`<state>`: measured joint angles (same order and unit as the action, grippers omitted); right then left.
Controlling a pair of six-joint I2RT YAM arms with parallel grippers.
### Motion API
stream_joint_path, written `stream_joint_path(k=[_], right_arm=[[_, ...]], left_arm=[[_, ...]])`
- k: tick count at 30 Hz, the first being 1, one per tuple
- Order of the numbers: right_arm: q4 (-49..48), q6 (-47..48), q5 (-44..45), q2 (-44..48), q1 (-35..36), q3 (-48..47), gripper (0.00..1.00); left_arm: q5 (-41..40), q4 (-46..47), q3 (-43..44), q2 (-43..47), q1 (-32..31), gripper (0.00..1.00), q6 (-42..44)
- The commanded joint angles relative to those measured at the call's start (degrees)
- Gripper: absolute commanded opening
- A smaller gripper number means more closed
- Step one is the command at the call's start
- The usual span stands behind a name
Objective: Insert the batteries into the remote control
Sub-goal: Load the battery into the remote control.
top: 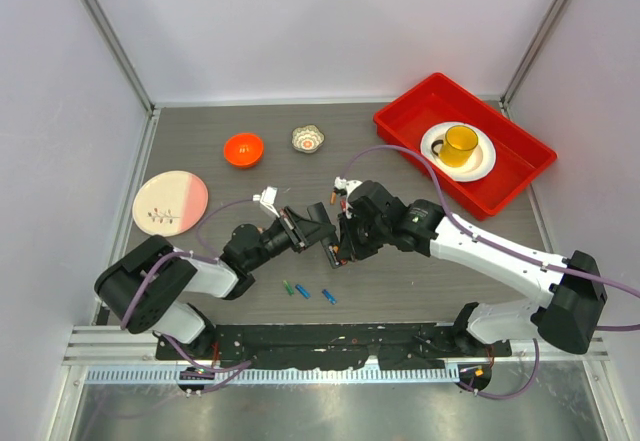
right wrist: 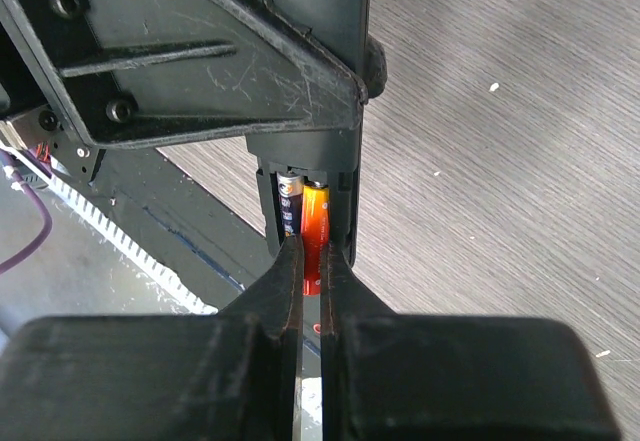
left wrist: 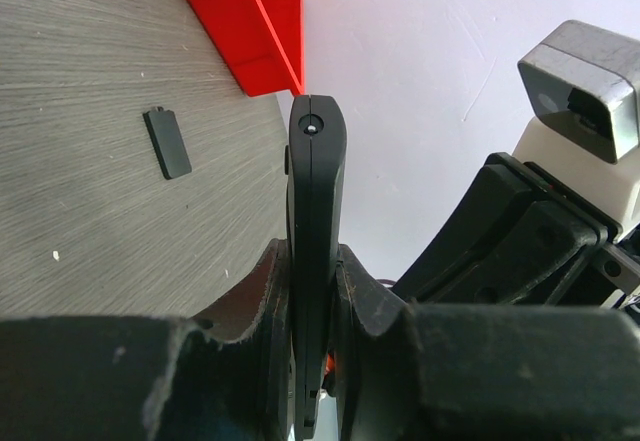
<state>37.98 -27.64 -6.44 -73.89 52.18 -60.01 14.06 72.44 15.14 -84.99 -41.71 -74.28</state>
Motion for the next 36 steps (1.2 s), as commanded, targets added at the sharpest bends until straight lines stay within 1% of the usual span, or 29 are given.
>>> stream_joint_path(k=[1, 13, 20, 24, 28, 29, 30, 36], right_arm=[[-1.06, -0.22, 5.64, 0.06, -0.15, -0.64, 0.01], [-2.82, -1.01, 8.90, -1.43, -0.15, -0.29, 0.01], [-2.56, -1.10, 8.90, -1.35, -0.15, 0.07, 0.09], [-2.29, -1.10, 8.99, -1.26, -0.15, -0.02, 0.11], [-2.03, -0.84, 9.16, -1.09, -0.24, 0.07, 0.15], [-1.94, -0.93, 9.25, -1.08, -0.15, -0.02, 0.19], [-1.85, -0.93, 9.34, -1.00, -0.15, -0.02, 0.20], [-1.50, -0.84, 9.34, -0.73, -0.15, -0.20, 0.22]], left_arm=[[2.37, 16.15, 0.42, 2.11, -1.18, 0.00, -0.60], [2.20, 16.06, 1.12, 2.11, -1.97, 0.00, -1.74], [1.32, 16.15, 0.86, 2.37, -2.06, 0.00, -1.74], [1.23, 16.15, 0.86, 2.02, -1.97, 0.00, -1.74], [1.14, 16.15, 0.95, 2.02, -2.06, 0.00, -1.74], [1.23, 16.06, 0.86, 2.02, -1.97, 0.00, -1.66], [1.05, 16.15, 0.77, 2.02, -2.05, 0.00, -1.57], [0.79, 16.15, 0.77, 1.85, -2.06, 0.00, -1.48]])
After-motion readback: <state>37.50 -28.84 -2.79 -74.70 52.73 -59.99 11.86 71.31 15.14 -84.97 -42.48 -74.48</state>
